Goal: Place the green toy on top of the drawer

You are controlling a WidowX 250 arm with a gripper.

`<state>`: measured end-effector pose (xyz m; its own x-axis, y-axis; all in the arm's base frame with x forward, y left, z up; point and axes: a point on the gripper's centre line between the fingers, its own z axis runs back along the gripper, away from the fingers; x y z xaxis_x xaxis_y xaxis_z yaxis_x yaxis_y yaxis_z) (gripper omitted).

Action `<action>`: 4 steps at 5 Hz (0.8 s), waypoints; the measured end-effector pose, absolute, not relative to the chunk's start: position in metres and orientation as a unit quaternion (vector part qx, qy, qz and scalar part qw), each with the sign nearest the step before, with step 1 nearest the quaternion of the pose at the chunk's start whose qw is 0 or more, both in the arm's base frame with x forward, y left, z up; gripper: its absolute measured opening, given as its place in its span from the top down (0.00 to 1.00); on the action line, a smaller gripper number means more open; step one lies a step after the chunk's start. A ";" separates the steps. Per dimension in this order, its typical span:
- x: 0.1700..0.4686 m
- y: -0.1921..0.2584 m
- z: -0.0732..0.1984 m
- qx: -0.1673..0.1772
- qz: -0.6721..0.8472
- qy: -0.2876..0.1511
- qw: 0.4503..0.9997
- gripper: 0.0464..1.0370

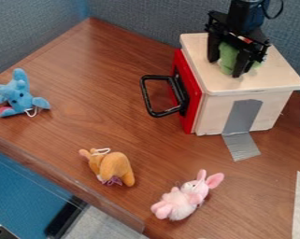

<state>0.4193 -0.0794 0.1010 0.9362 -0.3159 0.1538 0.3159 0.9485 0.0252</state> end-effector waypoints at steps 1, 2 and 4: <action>0.412 -0.075 0.113 0.015 -0.140 -0.062 0.988 0.03; 0.403 -0.073 0.143 0.016 -0.123 -0.070 0.990 0.04; 0.394 -0.070 0.173 0.008 -0.116 -0.096 0.989 0.04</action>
<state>0.3943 -0.0698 0.1731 0.9547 -0.2312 0.1875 0.2280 0.9729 0.0388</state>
